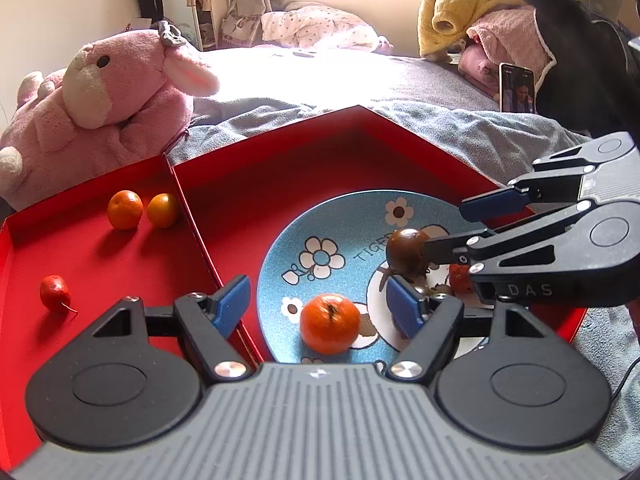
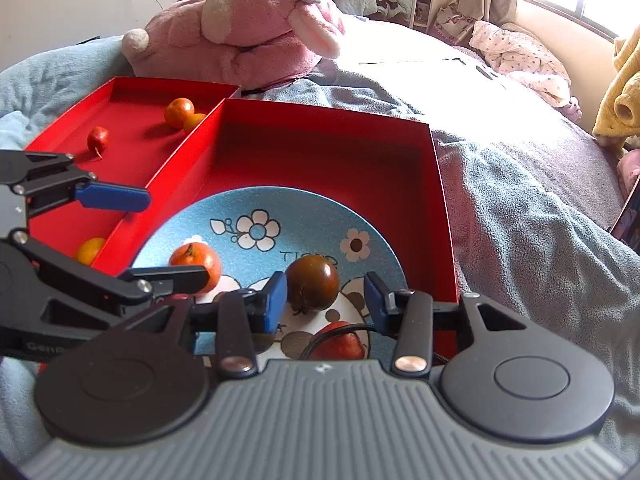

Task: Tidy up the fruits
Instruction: 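Release tangerine from left tool onto plate while right tool releases dark tomato, then move both tools back toward the remaining fruits in the compartment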

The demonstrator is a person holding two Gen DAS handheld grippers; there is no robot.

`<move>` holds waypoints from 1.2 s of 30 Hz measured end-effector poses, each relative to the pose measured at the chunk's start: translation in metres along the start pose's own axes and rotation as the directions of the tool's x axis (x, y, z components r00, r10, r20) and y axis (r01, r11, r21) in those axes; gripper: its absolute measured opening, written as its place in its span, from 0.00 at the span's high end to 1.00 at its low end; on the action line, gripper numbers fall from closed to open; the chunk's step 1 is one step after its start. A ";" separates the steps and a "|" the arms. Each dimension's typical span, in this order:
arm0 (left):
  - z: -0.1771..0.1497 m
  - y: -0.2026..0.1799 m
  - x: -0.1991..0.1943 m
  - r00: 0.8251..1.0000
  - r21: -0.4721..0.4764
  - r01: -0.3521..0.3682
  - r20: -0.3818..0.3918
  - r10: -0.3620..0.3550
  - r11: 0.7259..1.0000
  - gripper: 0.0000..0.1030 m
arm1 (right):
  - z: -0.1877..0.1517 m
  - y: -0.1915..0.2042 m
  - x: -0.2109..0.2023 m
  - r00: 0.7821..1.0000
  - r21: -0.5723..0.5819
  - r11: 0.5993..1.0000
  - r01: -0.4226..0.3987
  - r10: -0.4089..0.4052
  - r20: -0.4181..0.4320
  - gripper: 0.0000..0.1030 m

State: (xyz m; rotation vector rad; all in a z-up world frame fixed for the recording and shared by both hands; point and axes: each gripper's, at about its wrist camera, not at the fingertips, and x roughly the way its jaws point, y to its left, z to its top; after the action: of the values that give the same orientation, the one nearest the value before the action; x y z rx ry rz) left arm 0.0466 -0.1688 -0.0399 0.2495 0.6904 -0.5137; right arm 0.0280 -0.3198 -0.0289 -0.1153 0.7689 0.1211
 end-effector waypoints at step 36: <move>-0.007 0.120 -0.069 0.971 -0.274 -0.216 0.037 0.235 0.937 0.24 | 0.024 0.077 -0.034 0.984 -0.168 0.974 -0.149 0.162 0.069 0.56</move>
State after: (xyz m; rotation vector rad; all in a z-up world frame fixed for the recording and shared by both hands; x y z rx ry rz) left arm 0.0608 -0.0391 0.0065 0.0543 0.6461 -0.2039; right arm 0.0083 -0.2423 0.0071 -0.2037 0.6850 0.3364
